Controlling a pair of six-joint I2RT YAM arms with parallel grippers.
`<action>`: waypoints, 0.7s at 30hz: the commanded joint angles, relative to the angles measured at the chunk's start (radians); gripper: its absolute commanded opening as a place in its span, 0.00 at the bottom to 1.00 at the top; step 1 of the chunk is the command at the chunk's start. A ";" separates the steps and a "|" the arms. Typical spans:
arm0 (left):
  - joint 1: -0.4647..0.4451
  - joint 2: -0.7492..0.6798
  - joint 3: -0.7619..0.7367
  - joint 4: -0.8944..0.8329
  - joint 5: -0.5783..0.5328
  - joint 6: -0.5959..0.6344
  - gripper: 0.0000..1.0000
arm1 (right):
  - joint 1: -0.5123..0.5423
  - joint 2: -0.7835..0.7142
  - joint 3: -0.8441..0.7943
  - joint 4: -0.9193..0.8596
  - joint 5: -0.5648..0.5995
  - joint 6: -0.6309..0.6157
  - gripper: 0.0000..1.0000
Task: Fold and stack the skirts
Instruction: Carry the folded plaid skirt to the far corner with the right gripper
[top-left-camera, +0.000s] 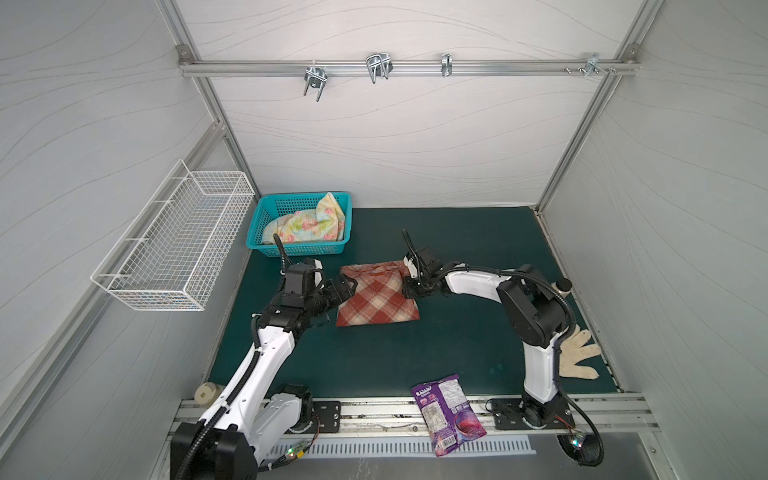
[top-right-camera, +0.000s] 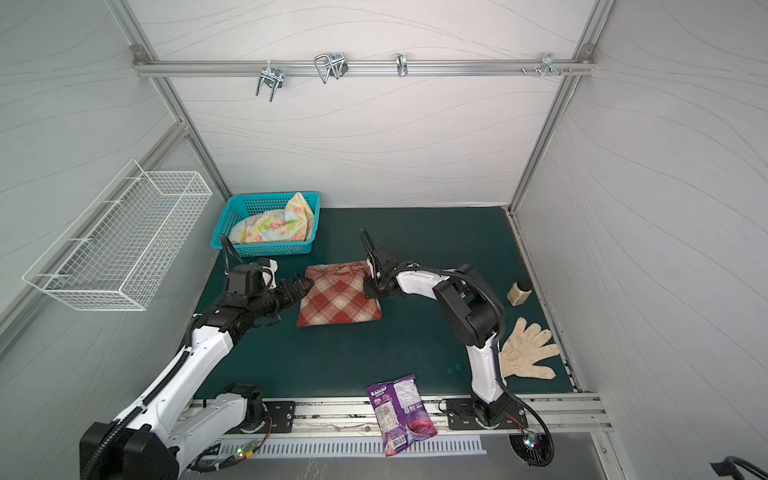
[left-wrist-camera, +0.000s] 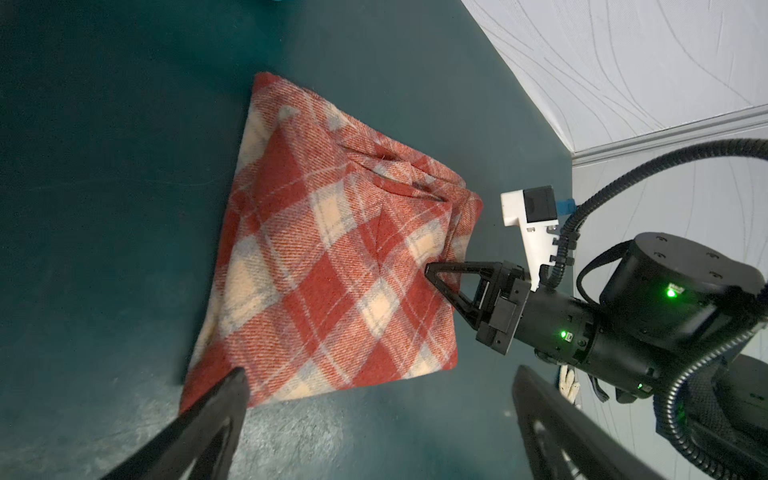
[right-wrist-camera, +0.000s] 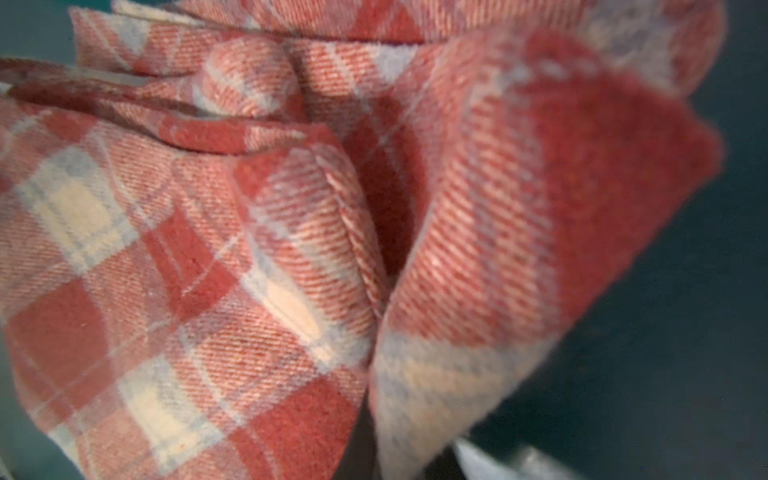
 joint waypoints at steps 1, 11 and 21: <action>0.003 -0.024 -0.008 0.050 -0.010 0.004 0.99 | -0.062 0.022 0.073 -0.164 0.089 -0.101 0.00; 0.003 0.015 -0.059 0.164 0.013 -0.011 0.99 | -0.234 0.146 0.430 -0.520 0.329 -0.330 0.00; 0.003 0.030 -0.073 0.193 -0.019 0.007 0.99 | -0.371 0.373 0.827 -0.715 0.539 -0.471 0.00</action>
